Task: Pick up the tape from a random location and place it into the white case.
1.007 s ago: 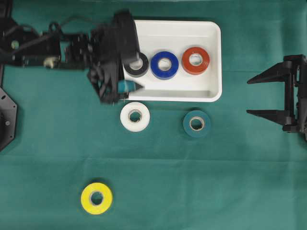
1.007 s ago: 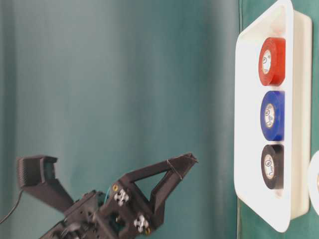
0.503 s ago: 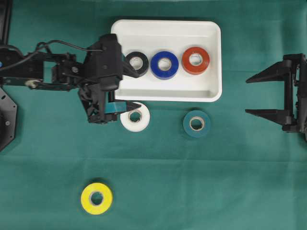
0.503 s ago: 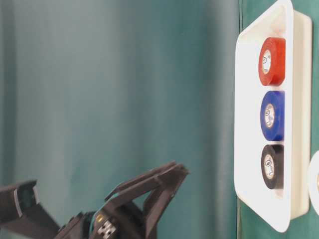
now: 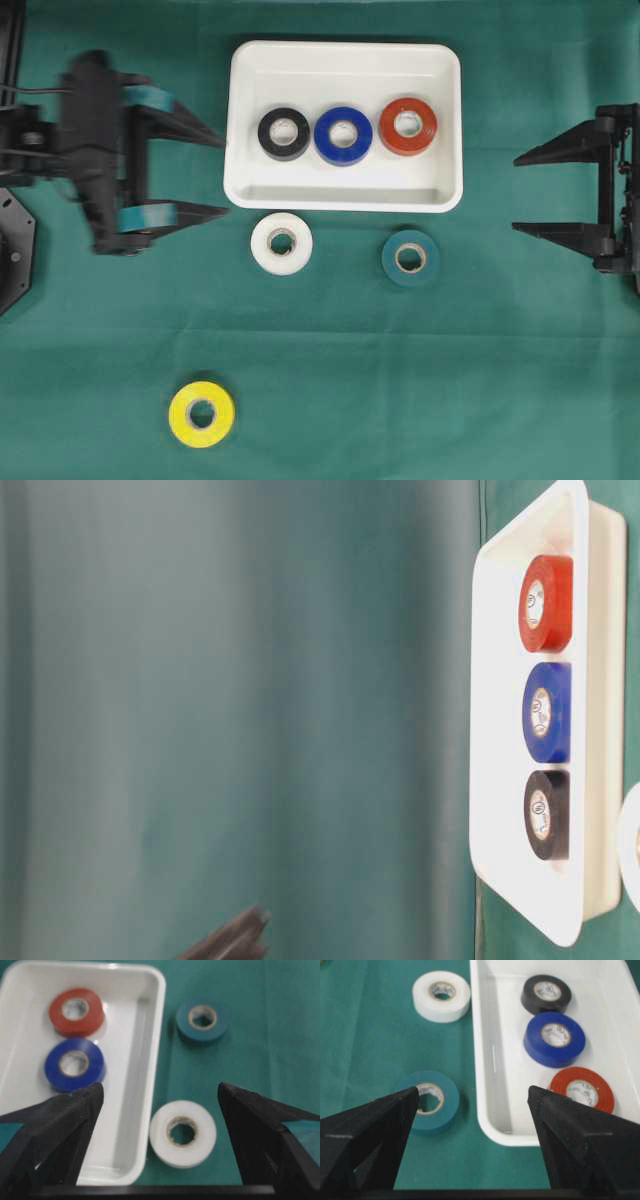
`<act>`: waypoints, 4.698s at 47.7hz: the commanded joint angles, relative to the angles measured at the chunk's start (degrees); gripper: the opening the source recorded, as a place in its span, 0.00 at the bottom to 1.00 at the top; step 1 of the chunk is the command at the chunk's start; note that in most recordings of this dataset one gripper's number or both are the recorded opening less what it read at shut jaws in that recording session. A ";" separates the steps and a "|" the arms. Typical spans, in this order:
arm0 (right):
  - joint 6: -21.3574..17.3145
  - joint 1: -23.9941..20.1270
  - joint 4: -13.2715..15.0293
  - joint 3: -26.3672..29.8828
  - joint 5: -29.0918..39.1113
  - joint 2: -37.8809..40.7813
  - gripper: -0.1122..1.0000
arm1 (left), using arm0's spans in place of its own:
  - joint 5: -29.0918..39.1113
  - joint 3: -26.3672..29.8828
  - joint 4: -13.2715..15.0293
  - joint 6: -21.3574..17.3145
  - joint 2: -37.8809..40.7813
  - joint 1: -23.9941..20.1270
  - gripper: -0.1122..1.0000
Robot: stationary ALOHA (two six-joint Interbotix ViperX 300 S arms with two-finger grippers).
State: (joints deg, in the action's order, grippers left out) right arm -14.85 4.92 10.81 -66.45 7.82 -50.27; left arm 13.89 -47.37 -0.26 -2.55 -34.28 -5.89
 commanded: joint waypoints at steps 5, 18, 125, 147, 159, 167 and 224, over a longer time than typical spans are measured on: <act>0.18 0.00 0.09 2.11 -0.62 -0.35 0.86 | -0.79 -2.37 -0.18 -0.09 -7.47 -0.44 0.95; 0.26 0.00 0.79 2.81 -2.46 -2.02 0.86 | 1.23 -5.10 -0.18 0.00 -16.08 -0.44 0.95; 0.35 0.00 2.20 0.35 -7.56 -2.81 0.85 | -13.54 -24.43 0.09 0.18 -26.46 1.85 0.95; 0.35 0.00 2.20 0.35 -7.47 -2.72 0.85 | -13.54 -24.43 0.09 0.26 -26.46 1.85 0.95; 0.35 0.00 2.20 0.35 -7.47 -2.81 0.85 | -13.45 -24.43 0.09 0.26 -26.46 1.85 0.95; 0.44 0.00 2.20 0.44 -7.47 -2.81 0.85 | -13.54 -24.43 0.09 0.26 -26.37 1.85 0.95; 0.35 0.00 2.20 0.44 -7.56 -2.81 0.85 | -12.92 -24.43 0.09 0.26 -26.46 1.85 0.95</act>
State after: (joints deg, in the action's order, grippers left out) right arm -14.41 4.92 12.92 -66.71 0.70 -53.44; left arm 1.23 -72.42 -0.26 -2.37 -61.26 -4.22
